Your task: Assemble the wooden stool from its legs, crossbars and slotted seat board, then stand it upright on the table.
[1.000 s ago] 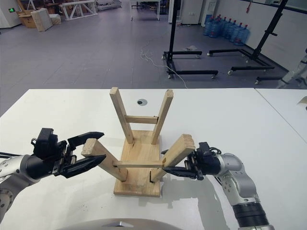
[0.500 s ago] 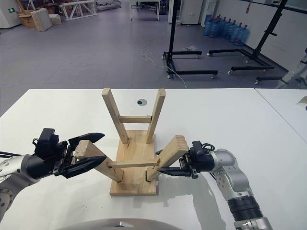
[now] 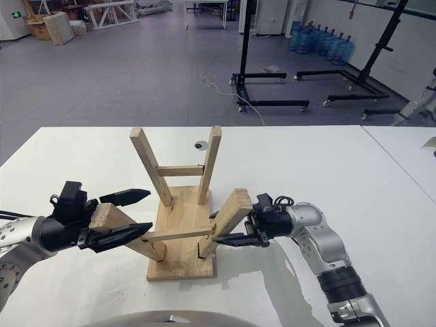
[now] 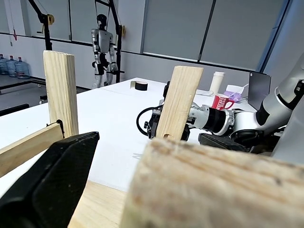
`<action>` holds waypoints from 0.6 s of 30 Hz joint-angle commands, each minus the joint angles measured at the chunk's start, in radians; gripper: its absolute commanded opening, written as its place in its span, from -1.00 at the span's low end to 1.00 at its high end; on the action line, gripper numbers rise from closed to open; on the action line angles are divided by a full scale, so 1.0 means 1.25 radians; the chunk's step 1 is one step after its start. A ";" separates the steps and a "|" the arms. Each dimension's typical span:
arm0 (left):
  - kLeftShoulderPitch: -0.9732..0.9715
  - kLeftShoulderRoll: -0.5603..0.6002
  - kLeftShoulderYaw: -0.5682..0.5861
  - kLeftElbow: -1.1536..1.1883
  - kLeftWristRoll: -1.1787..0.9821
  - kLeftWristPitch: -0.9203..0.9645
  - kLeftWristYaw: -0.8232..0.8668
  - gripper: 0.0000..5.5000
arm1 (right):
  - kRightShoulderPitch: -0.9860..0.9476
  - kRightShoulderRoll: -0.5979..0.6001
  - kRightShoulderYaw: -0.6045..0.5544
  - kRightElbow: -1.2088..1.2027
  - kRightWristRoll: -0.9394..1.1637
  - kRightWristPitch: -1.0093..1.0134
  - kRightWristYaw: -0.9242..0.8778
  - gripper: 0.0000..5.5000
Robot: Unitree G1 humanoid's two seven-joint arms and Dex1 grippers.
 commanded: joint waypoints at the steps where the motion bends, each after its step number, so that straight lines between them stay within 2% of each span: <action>1: -0.018 0.017 0.003 0.013 0.010 0.014 0.002 0.39 | 0.021 -0.017 0.082 0.024 -0.070 0.058 0.018 -0.25; 7: -0.020 0.024 0.000 0.018 0.014 0.016 -0.004 0.39 | -0.002 -0.016 0.127 0.043 -0.093 0.078 0.004 -0.25; 13: -0.023 0.026 -0.002 0.026 0.015 0.018 -0.008 0.39 | -0.009 -0.016 0.163 0.050 -0.145 -0.011 -0.002 -0.25; 15: -0.021 0.027 0.001 0.025 0.014 0.018 -0.009 0.39 | -0.011 -0.016 0.163 0.037 -0.132 0.006 -0.020 -0.25; 18: -0.024 0.027 -0.001 0.026 0.013 0.022 -0.006 0.39 | -0.007 -0.006 0.140 0.061 -0.122 -0.083 -0.005 -0.25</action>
